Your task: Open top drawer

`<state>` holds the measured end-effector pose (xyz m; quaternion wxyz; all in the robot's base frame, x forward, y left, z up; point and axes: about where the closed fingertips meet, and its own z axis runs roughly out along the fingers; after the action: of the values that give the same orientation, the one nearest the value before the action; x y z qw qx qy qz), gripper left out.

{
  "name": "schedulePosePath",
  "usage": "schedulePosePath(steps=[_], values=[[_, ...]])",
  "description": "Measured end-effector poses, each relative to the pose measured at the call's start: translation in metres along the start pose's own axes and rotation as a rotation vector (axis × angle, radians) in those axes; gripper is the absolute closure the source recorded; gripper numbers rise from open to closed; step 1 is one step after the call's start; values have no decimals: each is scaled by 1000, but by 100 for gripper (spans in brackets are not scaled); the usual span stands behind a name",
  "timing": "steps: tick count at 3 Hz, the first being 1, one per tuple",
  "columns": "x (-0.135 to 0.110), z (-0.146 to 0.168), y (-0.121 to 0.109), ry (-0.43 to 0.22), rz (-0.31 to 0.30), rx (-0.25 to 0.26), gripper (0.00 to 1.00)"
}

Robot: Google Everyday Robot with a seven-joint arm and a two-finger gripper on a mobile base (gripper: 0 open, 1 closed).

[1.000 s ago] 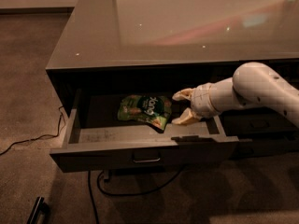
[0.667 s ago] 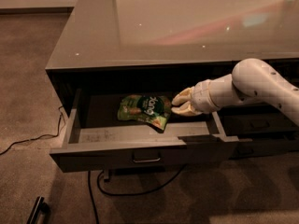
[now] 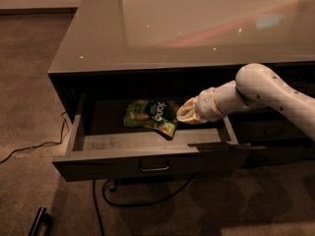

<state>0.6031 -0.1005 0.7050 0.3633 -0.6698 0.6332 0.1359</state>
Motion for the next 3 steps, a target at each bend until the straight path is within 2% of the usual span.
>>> schedulePosePath(steps=[2, 3], values=[[1, 36, 23, 27, -20, -116, 100], [8, 39, 41, 46, -20, -147, 100]])
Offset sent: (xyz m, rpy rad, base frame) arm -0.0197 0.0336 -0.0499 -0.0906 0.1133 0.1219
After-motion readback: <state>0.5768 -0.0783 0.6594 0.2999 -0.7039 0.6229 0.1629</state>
